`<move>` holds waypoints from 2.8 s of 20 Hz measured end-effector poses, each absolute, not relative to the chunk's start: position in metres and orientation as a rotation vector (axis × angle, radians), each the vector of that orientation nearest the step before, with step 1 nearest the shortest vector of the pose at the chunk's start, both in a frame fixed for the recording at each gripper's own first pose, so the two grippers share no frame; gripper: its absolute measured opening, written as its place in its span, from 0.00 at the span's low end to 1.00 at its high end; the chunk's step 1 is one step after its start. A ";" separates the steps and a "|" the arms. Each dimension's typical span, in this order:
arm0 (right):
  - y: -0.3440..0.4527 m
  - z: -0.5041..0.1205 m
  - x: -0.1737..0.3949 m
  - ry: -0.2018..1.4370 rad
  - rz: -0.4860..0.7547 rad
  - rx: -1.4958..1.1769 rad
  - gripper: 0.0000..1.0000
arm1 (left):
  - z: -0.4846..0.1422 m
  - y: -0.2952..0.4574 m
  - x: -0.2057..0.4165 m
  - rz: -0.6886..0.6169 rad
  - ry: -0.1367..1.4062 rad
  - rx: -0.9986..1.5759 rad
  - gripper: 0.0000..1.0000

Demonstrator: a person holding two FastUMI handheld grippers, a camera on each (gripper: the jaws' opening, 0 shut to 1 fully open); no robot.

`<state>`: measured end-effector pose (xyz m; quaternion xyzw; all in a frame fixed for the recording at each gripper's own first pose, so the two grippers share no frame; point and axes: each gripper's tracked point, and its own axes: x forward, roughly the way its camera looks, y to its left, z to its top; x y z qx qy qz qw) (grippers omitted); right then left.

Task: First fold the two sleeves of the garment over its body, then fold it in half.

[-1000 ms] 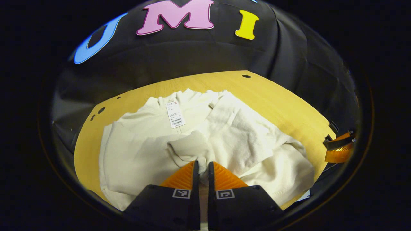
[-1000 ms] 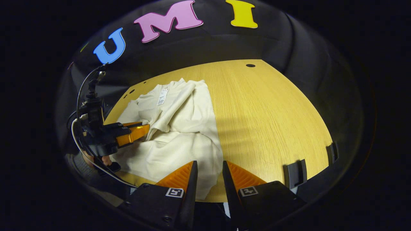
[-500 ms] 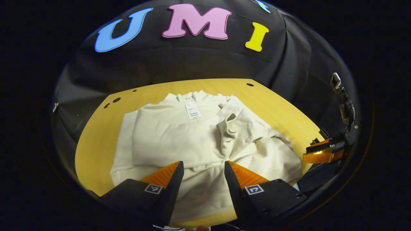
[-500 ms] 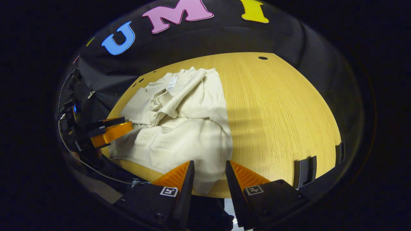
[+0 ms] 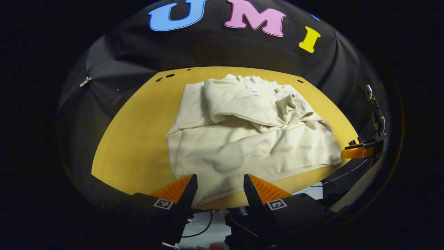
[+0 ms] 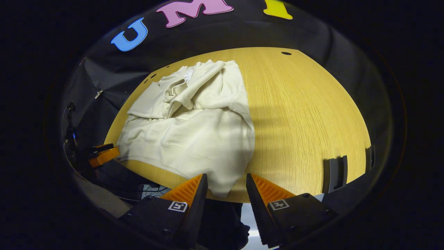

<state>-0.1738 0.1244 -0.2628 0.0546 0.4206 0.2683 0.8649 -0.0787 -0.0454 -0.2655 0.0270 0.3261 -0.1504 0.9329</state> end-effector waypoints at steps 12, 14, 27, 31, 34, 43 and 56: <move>0.137 -0.282 -0.176 0.930 0.534 0.080 0.74 | -0.304 -0.021 -0.070 -0.253 0.791 0.050 0.84; 0.138 -0.284 -0.173 0.931 0.514 0.074 0.74 | -0.305 -0.023 -0.068 -0.253 0.798 0.056 0.85; 0.170 -0.284 -0.160 0.902 0.497 -0.074 0.67 | -0.304 -0.041 -0.058 -0.354 0.773 0.075 0.35; 0.183 -0.279 -0.164 0.873 0.527 0.016 0.11 | -0.300 -0.043 -0.054 -0.350 0.780 -0.007 0.08; 0.181 -0.273 -0.162 0.894 0.497 0.159 0.07 | -0.298 -0.037 -0.055 -0.327 0.791 -0.025 0.06; 0.192 -0.165 -0.127 0.664 0.530 0.328 0.07 | -0.215 -0.038 -0.026 -0.331 0.638 -0.108 0.06; 0.223 -0.095 -0.004 0.490 0.487 0.467 0.07 | -0.136 -0.067 0.095 -0.327 0.473 -0.132 0.06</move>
